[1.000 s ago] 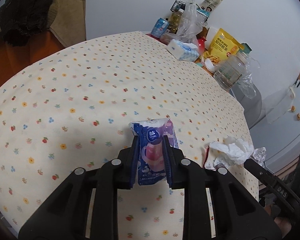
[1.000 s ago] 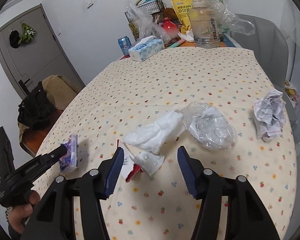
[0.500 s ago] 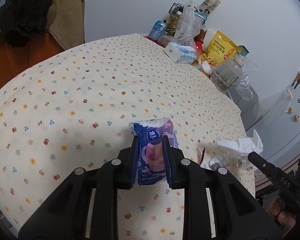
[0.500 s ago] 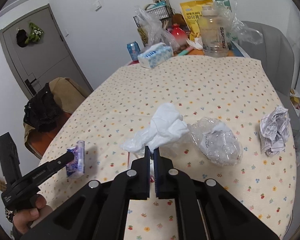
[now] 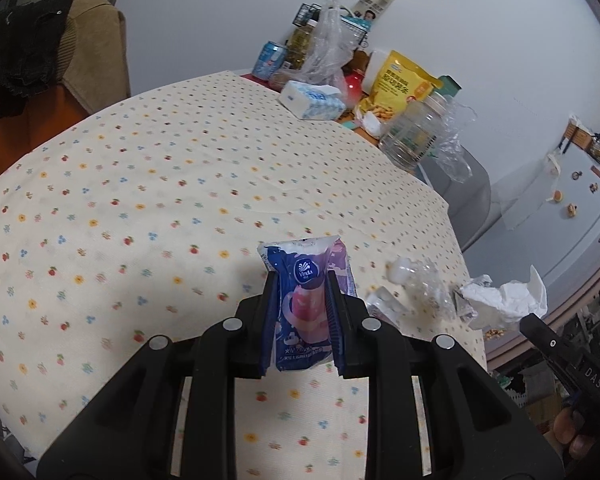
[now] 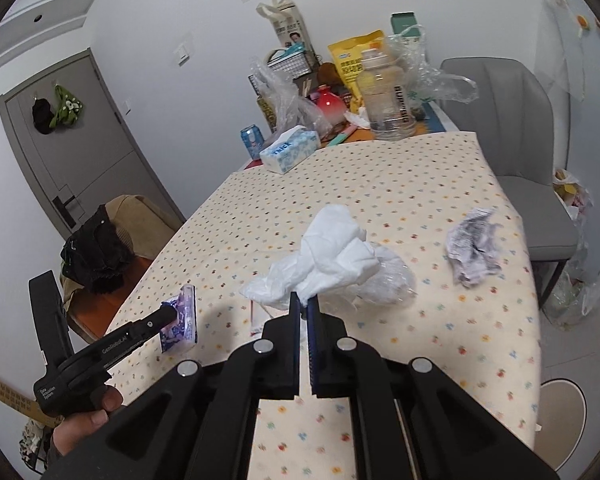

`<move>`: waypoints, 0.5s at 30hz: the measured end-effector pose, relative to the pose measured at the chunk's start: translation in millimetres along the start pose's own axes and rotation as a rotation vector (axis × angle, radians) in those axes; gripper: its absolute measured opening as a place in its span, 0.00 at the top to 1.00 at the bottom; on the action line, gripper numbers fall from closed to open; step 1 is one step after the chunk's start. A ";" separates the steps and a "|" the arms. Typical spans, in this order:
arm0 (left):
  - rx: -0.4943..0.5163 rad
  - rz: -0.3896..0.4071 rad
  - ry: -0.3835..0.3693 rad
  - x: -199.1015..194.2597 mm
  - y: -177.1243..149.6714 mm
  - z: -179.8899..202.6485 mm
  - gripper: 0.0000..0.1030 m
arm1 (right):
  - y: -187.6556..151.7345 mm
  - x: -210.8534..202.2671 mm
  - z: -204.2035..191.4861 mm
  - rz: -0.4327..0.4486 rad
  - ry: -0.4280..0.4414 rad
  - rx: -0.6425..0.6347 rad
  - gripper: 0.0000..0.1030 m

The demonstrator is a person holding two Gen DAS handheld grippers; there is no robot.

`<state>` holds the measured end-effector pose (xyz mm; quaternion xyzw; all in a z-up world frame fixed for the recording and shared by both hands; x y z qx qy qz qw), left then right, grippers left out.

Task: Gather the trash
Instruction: 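Carry the pack and tissue in both tools over the white trash bin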

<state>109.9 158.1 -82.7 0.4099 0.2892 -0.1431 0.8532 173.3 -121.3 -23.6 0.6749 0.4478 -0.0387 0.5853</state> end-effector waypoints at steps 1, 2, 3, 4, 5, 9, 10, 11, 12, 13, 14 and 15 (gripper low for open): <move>0.007 -0.001 -0.005 -0.7 -2.0 3.8 0.78 | -1.7 -5.1 4.1 0.005 -0.006 0.004 0.96; 0.015 -0.003 -0.011 -1.4 -4.8 8.8 0.78 | -3.8 -11.5 9.5 0.010 -0.014 0.012 0.96; 0.022 -0.006 -0.016 -1.5 -6.8 12.9 0.78 | -5.8 -17.2 15.3 0.014 -0.021 0.020 0.96; 0.031 -0.009 -0.023 -1.1 -9.2 18.7 0.78 | -7.7 -22.0 21.6 0.017 -0.029 0.029 0.96; 0.042 -0.014 -0.030 -0.4 -12.1 25.4 0.78 | -10.1 -26.6 27.0 0.020 -0.039 0.037 0.96; 0.076 -0.033 -0.059 3.2 -23.0 50.0 0.78 | -19.3 -44.1 50.8 0.030 -0.076 0.074 0.96; 0.086 -0.038 -0.067 4.3 -26.2 56.7 0.78 | -22.0 -48.9 57.5 0.033 -0.087 0.084 0.96; 0.096 -0.044 -0.073 5.9 -28.8 63.5 0.78 | -24.8 -54.1 64.7 0.036 -0.099 0.095 0.96; 0.109 -0.050 -0.084 7.1 -32.7 71.6 0.78 | -27.4 -59.7 72.0 0.040 -0.109 0.106 0.96; 0.122 -0.056 -0.094 8.6 -36.6 79.8 0.78 | -29.9 -65.2 79.3 0.046 -0.121 0.116 0.96; 0.136 -0.063 -0.102 10.4 -40.5 87.9 0.78 | -33.0 -70.9 86.3 0.052 -0.133 0.125 0.96; 0.147 -0.069 -0.110 11.9 -44.3 95.4 0.78 | -34.6 -75.6 93.0 0.058 -0.143 0.135 0.96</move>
Point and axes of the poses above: each gripper's, at about its wrist camera, not at the fingertips, and x roughly the way its jaws point, z to its right, y to its top, the point moved 2 cm from there along x, roughly the way its jaws point, and after that the axes turned 5 degrees about -x, right-handed, at the moved point
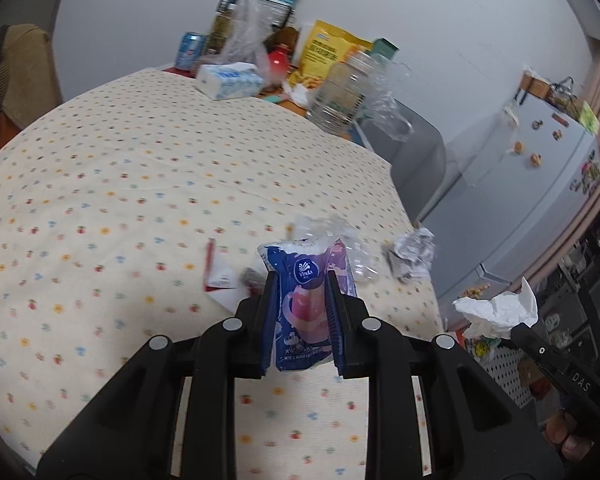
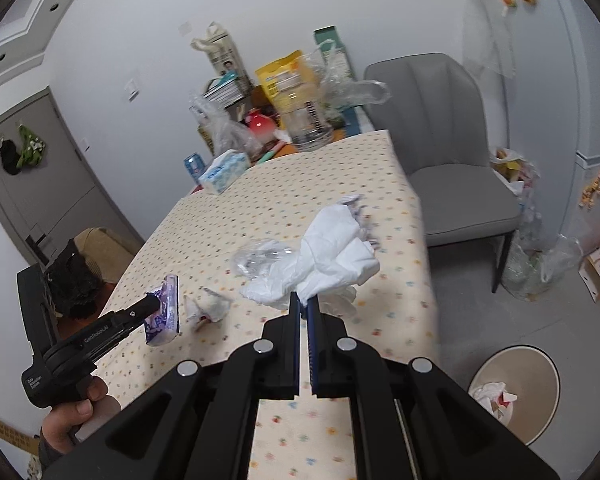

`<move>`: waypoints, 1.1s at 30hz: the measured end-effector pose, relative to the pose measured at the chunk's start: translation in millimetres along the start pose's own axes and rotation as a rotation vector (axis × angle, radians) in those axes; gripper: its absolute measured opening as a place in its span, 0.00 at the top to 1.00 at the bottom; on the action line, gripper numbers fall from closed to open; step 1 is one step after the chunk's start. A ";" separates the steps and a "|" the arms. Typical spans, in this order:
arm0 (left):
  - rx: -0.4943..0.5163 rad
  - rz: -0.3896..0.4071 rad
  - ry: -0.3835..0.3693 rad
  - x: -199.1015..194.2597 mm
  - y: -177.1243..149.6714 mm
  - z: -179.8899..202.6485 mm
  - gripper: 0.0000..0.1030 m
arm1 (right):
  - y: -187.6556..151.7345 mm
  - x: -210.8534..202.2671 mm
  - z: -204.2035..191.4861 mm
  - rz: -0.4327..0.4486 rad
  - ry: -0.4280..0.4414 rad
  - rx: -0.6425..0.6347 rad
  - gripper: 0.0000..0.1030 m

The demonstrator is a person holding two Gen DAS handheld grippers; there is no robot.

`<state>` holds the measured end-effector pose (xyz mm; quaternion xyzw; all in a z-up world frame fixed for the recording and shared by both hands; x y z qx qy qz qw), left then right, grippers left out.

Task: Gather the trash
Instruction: 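Carry the pack and tissue in both tools over the white trash bin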

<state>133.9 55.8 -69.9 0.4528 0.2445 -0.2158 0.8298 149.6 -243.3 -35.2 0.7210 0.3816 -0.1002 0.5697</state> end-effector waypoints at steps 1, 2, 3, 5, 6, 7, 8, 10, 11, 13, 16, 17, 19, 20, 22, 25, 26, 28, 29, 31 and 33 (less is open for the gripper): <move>0.008 -0.005 -0.006 2.2 -1.6 6.1 0.78 | -1.2 -4.7 9.2 0.007 -0.011 0.015 0.96; 0.019 -0.011 -0.013 5.2 -3.8 13.7 0.78 | -2.3 -8.2 15.7 0.012 -0.020 0.025 0.96; 0.031 -0.018 -0.021 8.4 -6.9 22.2 0.78 | -3.8 -13.3 25.9 0.018 -0.035 0.039 0.96; 0.057 -0.035 -0.037 14.5 -13.6 38.9 0.78 | -6.3 -20.8 42.8 0.027 -0.060 0.063 0.96; 0.066 -0.043 -0.043 17.2 -15.2 44.6 0.78 | -8.2 -25.9 53.6 0.033 -0.075 0.079 0.96; 0.079 -0.052 -0.051 21.0 -17.6 52.8 0.78 | -10.0 -29.9 62.3 0.037 -0.087 0.091 0.96; 0.093 -0.059 -0.058 24.4 -20.2 60.7 0.78 | -11.4 -32.9 68.9 0.040 -0.095 0.100 0.96; 0.117 -0.071 -0.072 29.1 -25.6 74.3 0.78 | -15.7 -41.1 87.4 0.047 -0.121 0.126 0.96; 0.130 -0.078 -0.078 32.2 -28.4 82.7 0.78 | -17.8 -44.4 94.5 0.050 -0.129 0.136 0.96; 0.154 -0.091 -0.092 37.1 -33.8 96.6 0.78 | -22.2 -51.4 108.6 0.056 -0.147 0.153 0.96; 0.188 -0.112 -0.110 46.6 -43.3 119.0 0.78 | -31.0 -60.9 130.6 0.064 -0.176 0.188 0.96; 0.198 -0.123 -0.117 51.3 -47.2 127.4 0.78 | -35.2 -64.3 140.2 0.066 -0.188 0.204 0.96; 0.216 -0.141 -0.127 59.1 -53.7 140.6 0.78 | -41.8 -67.9 152.1 0.067 -0.206 0.229 0.96; 0.232 -0.154 -0.134 64.2 -58.8 150.0 0.78 | -45.1 -69.4 160.1 0.066 -0.215 0.243 0.96; 0.252 -0.172 -0.145 71.1 -67.2 164.0 0.78 | -54.5 -72.9 178.3 0.063 -0.236 0.276 0.96; 0.281 -0.202 -0.164 82.6 -82.5 185.8 0.78 | -64.6 -74.1 198.4 0.053 -0.260 0.313 0.96; 0.294 -0.215 -0.171 87.0 -88.6 194.4 0.78 | -67.8 -73.7 204.9 0.049 -0.267 0.322 0.96; 0.313 -0.230 -0.180 92.5 -99.1 206.6 0.78 | -74.0 -71.5 218.3 0.039 -0.277 0.341 0.96; 0.324 -0.239 -0.185 96.1 -104.5 213.8 0.78 | -76.2 -70.0 223.3 0.034 -0.281 0.349 0.96; 0.343 -0.251 -0.191 102.3 -111.4 224.0 0.78 | -82.3 -65.1 235.1 0.024 -0.285 0.368 0.96; 0.357 -0.268 -0.191 110.0 -118.1 231.4 0.78 | -90.0 -58.9 246.7 0.011 -0.287 0.389 0.96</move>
Point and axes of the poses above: each gripper's, at about its wrist camera, not at the fingertips, and x roughly the way its jaws point, z to its right, y to its top, the point moved 2 cm from there along x, roughly the way its jaws point, and after that the axes turned 5 degrees about -x, right-handed, at the moved point
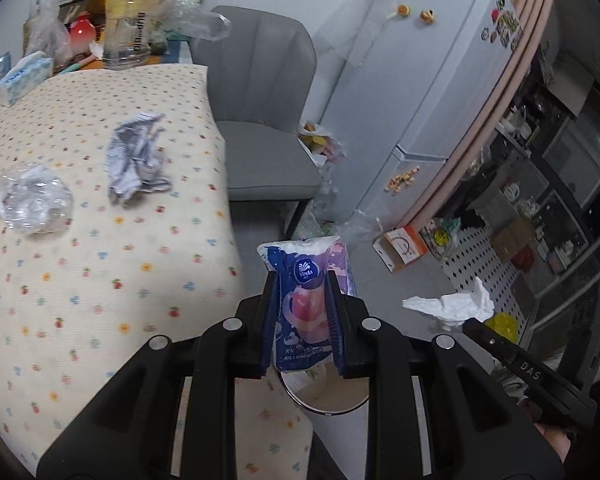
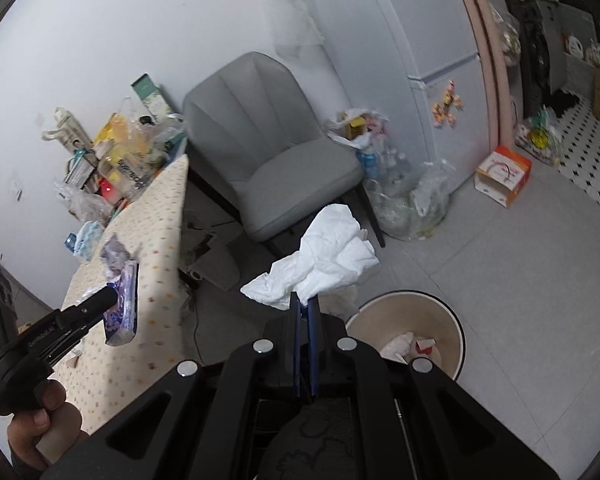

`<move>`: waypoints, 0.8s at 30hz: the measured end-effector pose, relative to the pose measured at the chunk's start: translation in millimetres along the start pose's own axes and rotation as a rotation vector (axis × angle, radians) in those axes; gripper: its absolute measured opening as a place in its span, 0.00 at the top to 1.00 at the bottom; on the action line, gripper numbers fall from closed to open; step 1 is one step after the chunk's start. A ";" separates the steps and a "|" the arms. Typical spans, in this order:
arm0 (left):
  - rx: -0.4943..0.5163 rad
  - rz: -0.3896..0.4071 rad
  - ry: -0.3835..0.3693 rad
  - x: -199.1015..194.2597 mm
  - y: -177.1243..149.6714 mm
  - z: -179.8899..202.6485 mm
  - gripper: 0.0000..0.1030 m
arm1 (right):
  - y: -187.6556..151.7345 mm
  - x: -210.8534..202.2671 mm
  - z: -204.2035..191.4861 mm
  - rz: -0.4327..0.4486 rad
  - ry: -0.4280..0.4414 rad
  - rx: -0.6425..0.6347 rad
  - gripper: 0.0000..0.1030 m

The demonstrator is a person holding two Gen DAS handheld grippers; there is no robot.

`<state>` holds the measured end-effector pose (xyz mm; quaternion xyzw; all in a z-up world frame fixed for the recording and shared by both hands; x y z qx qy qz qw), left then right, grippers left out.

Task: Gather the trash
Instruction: 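Carry the pack and tissue in both tools over the white trash bin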

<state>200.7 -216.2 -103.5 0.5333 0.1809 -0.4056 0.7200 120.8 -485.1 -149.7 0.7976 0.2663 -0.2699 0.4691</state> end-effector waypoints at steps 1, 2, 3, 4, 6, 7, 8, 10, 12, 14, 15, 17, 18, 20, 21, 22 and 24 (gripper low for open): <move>0.003 -0.008 0.002 4.1 -0.4 1.3 0.78 | -1.4 5.8 4.2 -0.008 -0.001 0.008 0.96; 0.006 -0.018 0.006 9.9 -1.4 3.3 0.78 | -2.7 10.3 6.7 -0.015 -0.002 0.015 0.96; 0.008 -0.025 0.009 14.0 -2.0 4.4 0.78 | -4.2 16.6 10.9 -0.024 -0.002 0.024 0.96; 0.009 -0.030 0.012 16.4 -1.9 4.8 0.78 | -5.2 22.1 14.4 -0.031 -0.003 0.030 0.96; 0.014 -0.040 0.018 22.4 -2.4 6.6 0.78 | -7.2 29.2 20.4 -0.041 -0.006 0.036 0.95; 0.017 -0.046 0.021 24.6 -2.7 6.8 0.78 | -8.0 35.9 24.6 -0.054 -0.023 0.039 0.93; 0.019 -0.051 0.023 26.8 -3.2 6.9 0.78 | -8.4 40.3 27.8 -0.065 -0.040 0.043 0.92; 0.023 -0.060 0.028 30.9 -3.8 8.7 0.78 | -9.6 51.4 33.8 -0.092 -0.013 0.070 0.85; 0.033 -0.067 0.031 34.1 -5.1 11.9 0.78 | -11.7 51.8 39.9 -0.070 -0.013 0.094 0.50; 0.043 -0.073 0.033 36.9 -6.5 14.4 0.78 | -14.0 47.9 43.1 -0.053 -0.021 0.082 0.43; 0.047 -0.077 0.033 38.7 -7.2 16.2 0.78 | -14.9 47.5 45.6 -0.057 -0.015 0.087 0.43; 0.053 -0.084 0.030 42.7 -7.4 18.9 0.78 | -16.8 45.2 51.6 -0.062 -0.011 0.100 0.43; 0.058 -0.088 0.028 44.3 -8.4 21.7 0.78 | -17.9 43.0 54.4 -0.062 -0.014 0.103 0.43; 0.073 -0.099 0.022 47.9 -11.3 29.0 0.78 | -18.8 35.5 60.3 -0.054 -0.017 0.112 0.43; 0.080 -0.102 0.019 49.0 -13.1 32.4 0.78 | -19.0 30.5 63.6 -0.048 -0.019 0.118 0.43; 0.088 -0.107 0.015 51.3 -14.4 36.0 0.78 | -18.9 24.9 67.2 -0.041 -0.023 0.122 0.43; 0.103 -0.121 0.005 56.8 -18.4 44.7 0.78 | -18.5 14.4 74.6 -0.028 -0.033 0.130 0.43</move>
Point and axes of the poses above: each gripper's, at about its wrist camera, not at the fingertips, and x roughly the way its jaws point, z to its right, y to its top, the point moved 2 cm from there along x, roughly the way its jaws point, and after that the axes turned 5 degrees about -x, right-handed, at the moved point
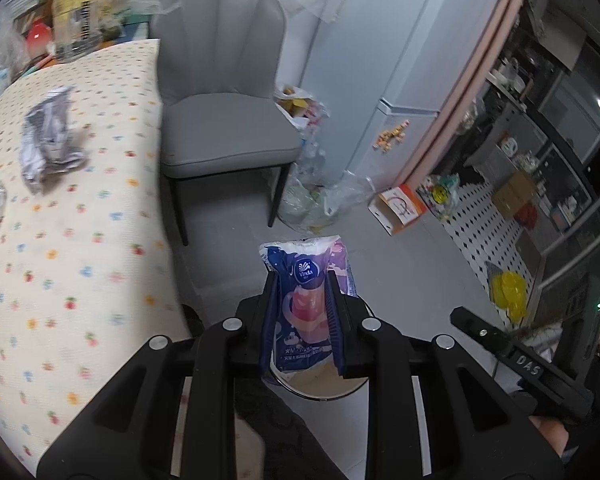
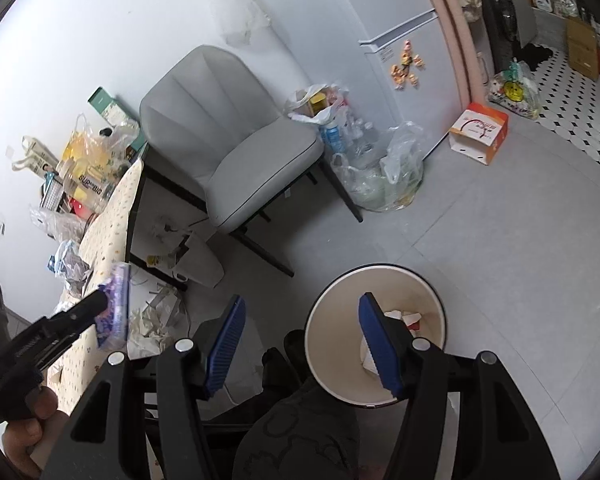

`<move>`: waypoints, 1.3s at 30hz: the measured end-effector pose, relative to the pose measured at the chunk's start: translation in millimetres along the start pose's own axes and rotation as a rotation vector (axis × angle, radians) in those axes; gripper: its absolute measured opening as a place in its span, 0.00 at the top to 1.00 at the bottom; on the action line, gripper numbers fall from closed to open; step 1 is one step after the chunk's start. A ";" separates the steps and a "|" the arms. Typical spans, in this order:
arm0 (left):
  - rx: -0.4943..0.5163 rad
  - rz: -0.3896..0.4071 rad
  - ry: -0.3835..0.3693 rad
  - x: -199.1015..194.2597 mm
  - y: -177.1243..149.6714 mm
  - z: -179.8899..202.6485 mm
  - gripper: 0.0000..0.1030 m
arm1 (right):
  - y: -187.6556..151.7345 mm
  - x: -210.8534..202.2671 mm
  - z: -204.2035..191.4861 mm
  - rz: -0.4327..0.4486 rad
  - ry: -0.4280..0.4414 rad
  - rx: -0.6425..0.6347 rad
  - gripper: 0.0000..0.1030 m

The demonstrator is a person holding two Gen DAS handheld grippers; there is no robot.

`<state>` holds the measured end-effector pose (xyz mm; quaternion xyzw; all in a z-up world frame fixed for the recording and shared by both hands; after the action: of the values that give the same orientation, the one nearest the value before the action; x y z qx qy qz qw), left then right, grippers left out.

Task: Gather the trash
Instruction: 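Open both tools over the bin to drop the pack and tissue, then move both open tools back over the table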

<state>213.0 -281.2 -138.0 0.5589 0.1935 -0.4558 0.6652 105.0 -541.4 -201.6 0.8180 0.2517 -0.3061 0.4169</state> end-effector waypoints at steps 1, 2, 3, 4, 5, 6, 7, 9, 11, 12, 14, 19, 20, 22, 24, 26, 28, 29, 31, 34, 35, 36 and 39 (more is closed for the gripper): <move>0.005 -0.008 -0.006 3.9 -1.4 4.9 0.78 | 0.5 -5.9 4.2 0.009 -0.007 0.002 0.43; 0.009 -0.016 -0.012 6.9 -2.8 9.1 0.78 | 1.3 -11.0 8.5 0.017 -0.014 0.004 0.43; 0.017 -0.026 -0.022 11.3 -4.6 15.8 0.78 | 1.8 -17.4 13.4 0.027 -0.025 0.007 0.43; 0.028 -0.033 -0.029 15.0 -6.0 22.1 0.78 | 2.5 -22.4 18.4 0.035 -0.032 0.012 0.43; 0.042 -0.038 -0.035 18.7 -7.6 29.1 0.78 | 3.3 -27.7 23.5 0.043 -0.037 0.020 0.43; 0.052 -0.044 -0.043 22.1 -9.0 35.2 0.77 | 3.3 -33.0 28.5 0.050 -0.043 0.027 0.43; 0.060 -0.051 -0.051 25.6 -10.4 40.3 0.77 | 3.2 -38.6 33.9 0.058 -0.051 0.035 0.43; 0.091 -0.070 -0.063 35.0 -13.4 52.6 0.77 | 4.2 -46.5 41.7 0.069 -0.062 0.045 0.43; 0.110 -0.095 -0.074 45.9 -15.9 61.8 0.76 | 4.4 -54.8 48.8 0.081 -0.071 0.053 0.43; 0.110 -0.107 -0.081 50.6 -15.9 63.7 0.76 | 4.4 -58.1 51.9 0.084 -0.075 0.055 0.43; 0.107 -0.130 -0.097 58.2 -17.0 67.6 0.73 | 4.0 -61.5 56.7 0.085 -0.082 0.057 0.43; 0.092 -0.115 -0.150 53.6 -17.2 69.5 0.24 | 3.6 -63.9 60.4 0.090 -0.090 0.071 0.43; 0.092 -0.099 -0.145 50.7 -16.7 69.7 0.18 | 4.2 -64.0 59.5 0.092 -0.086 0.071 0.43; 0.080 -0.077 -0.133 42.0 -12.7 65.0 0.11 | 5.0 -63.4 54.9 0.093 -0.080 0.063 0.43; 0.053 -0.064 -0.132 32.8 -8.5 57.8 0.08 | 5.6 -61.7 49.0 0.091 -0.072 0.055 0.43; 0.031 -0.046 -0.128 22.5 -3.4 50.0 0.06 | 5.9 -59.6 41.2 0.087 -0.062 0.044 0.42; 0.009 -0.018 -0.120 9.5 0.2 40.6 0.05 | 6.4 -57.8 30.9 0.087 -0.049 0.028 0.37; -0.003 -0.005 -0.116 2.5 1.4 35.4 0.05 | 6.6 -57.2 26.5 0.089 -0.043 0.022 0.32; -0.024 0.014 -0.110 -10.1 1.9 26.8 0.06 | 7.8 -56.7 15.1 0.095 -0.026 0.002 0.26; -0.050 0.047 -0.094 -30.6 3.4 9.3 0.06 | 8.5 -55.0 -6.5 0.100 0.004 -0.032 0.21; -0.056 0.057 -0.090 -36.2 4.6 3.2 0.06 | 8.1 -53.9 -12.9 0.099 0.011 -0.040 0.20; -0.065 0.073 -0.082 -44.2 5.9 -3.9 0.06 | 8.0 -52.5 -20.7 0.098 0.018 -0.050 0.20; -0.089 0.116 -0.060 -65.4 9.6 -26.1 0.06 | 8.4 -47.5 -44.1 0.088 0.038 -0.080 0.18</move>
<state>194.2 -232.0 -90.2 0.5253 0.1609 -0.4241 0.7199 90.9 -516.4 -142.9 0.8166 0.2354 -0.2617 0.4574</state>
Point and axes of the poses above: each gripper's, at about its wrist camera, not at the fingertips, and x roughly the way its jaws point, z to its right, y to its top, the point moved 2 cm from there along x, roughly the way its jaws point, and after that the axes turned 5 degrees about -x, right-handed, at the moved point
